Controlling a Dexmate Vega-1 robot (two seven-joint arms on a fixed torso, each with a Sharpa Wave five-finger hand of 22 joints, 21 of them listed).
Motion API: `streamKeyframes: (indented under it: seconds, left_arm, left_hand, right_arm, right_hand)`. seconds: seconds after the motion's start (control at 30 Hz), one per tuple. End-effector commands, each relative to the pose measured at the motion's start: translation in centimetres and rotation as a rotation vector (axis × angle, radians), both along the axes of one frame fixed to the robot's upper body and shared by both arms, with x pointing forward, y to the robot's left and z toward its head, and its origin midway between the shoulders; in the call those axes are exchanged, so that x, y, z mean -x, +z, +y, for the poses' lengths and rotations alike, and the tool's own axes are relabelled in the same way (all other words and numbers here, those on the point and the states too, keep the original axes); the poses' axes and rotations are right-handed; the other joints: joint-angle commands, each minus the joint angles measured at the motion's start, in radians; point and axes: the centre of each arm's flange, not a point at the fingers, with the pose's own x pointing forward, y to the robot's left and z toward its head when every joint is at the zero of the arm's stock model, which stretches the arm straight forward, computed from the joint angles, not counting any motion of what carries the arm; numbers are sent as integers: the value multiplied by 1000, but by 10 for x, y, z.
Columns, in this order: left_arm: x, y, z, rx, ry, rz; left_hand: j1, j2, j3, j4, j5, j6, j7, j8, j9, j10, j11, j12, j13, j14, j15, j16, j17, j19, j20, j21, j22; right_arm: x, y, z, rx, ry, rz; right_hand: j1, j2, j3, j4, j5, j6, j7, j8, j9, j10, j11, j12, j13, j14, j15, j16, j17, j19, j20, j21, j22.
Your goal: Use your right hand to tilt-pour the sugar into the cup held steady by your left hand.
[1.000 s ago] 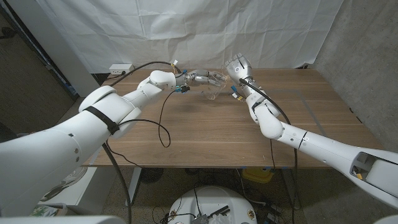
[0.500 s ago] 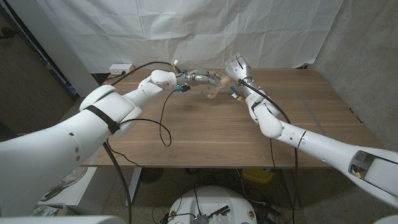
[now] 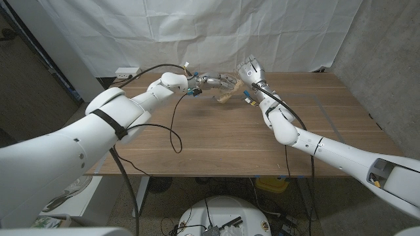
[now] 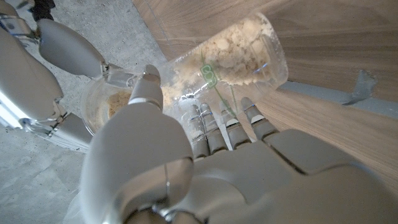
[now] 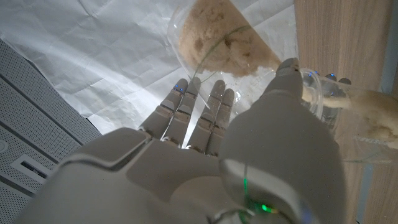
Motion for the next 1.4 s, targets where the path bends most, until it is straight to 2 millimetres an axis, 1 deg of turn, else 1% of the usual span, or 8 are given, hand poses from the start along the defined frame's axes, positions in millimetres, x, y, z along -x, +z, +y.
streamKeyframes:
  seconds: [0.03,0.43,0.6,0.73,1.0,1.2,1.33,1.4]
  left_arm:
    - [4,1,-13,-37,-30,8]
    - [7,1,-13,-37,-57,-2]
    - [8,1,-13,-30,-72,-1]
    - [9,1,-13,-39,-77,-8]
    - [11,0,-17,-37,-93,-8]
    - [15,-1,-17,-37,-120,-21]
    - [16,-2,-16,-32,-134,-29]
    - [17,-3,-15,-33,-138,-34]
  left_hand:
    - [-5,11,20,17,6,13,-11,4,2,7,-3,-6,6,9,-72,-2,0,1,2,4,3]
    - [-5,7,19,16,6,16,-11,4,2,7,-6,-7,7,10,-77,-4,-2,2,-1,6,3]
    - [-5,8,19,16,6,14,-12,2,2,8,-6,-7,7,10,-76,-4,-2,1,0,5,3]
    - [-4,10,20,17,7,14,-11,2,2,8,-6,-7,7,10,-76,-4,-1,0,0,5,3]
    - [-4,7,18,16,7,14,-13,1,2,9,-6,-8,8,10,-75,-5,-2,1,0,6,3]
    - [-6,7,17,17,7,16,-12,2,3,7,-5,-9,8,11,-76,-5,-2,0,-1,6,3]
    - [-5,6,17,17,7,16,-13,1,3,8,-5,-9,9,9,-77,-6,-2,0,-1,6,3]
    - [-5,6,17,17,7,17,-13,1,2,8,-5,-9,9,8,-77,-6,-2,0,-1,7,3]
  right_arm:
    - [3,0,-5,-22,7,-8]
    - [6,-2,-6,-15,7,-27]
    - [9,1,-5,-19,17,-23]
    - [10,-1,-6,-4,13,-26]
    - [15,-4,-7,10,8,-42]
    - [19,-3,-9,-21,14,-38]
    - [19,-2,-11,-117,55,-9]
    - [18,-2,-12,-155,56,-4]
  right_hand:
    - [1,13,-7,4,1,111,-101,-2,3,13,-6,-5,3,2,-177,-1,1,-5,-87,1,3]
    - [6,14,-12,7,0,111,-97,-6,5,15,-6,-12,8,2,-177,-3,4,-5,-90,3,3]
    - [7,15,-13,8,0,114,-97,-7,5,16,-6,-14,9,3,-178,-3,5,-4,-90,3,3]
    - [11,16,-14,8,1,110,-100,-10,6,15,-6,-18,11,3,-179,-4,5,-7,-97,3,3]
    - [17,18,-15,7,1,113,-101,-11,7,18,-7,-21,14,3,-180,-4,8,-5,-98,4,3]
    - [21,18,-16,7,1,114,-101,-13,8,21,-8,-24,16,4,-180,-5,9,-8,-103,4,3]
    - [21,19,-19,10,1,115,-102,-14,8,21,-8,-28,18,4,-179,-6,10,-8,-104,4,3]
    - [20,20,-19,11,1,116,-102,-14,8,22,-8,-28,19,5,-179,-6,10,-3,-99,7,3]
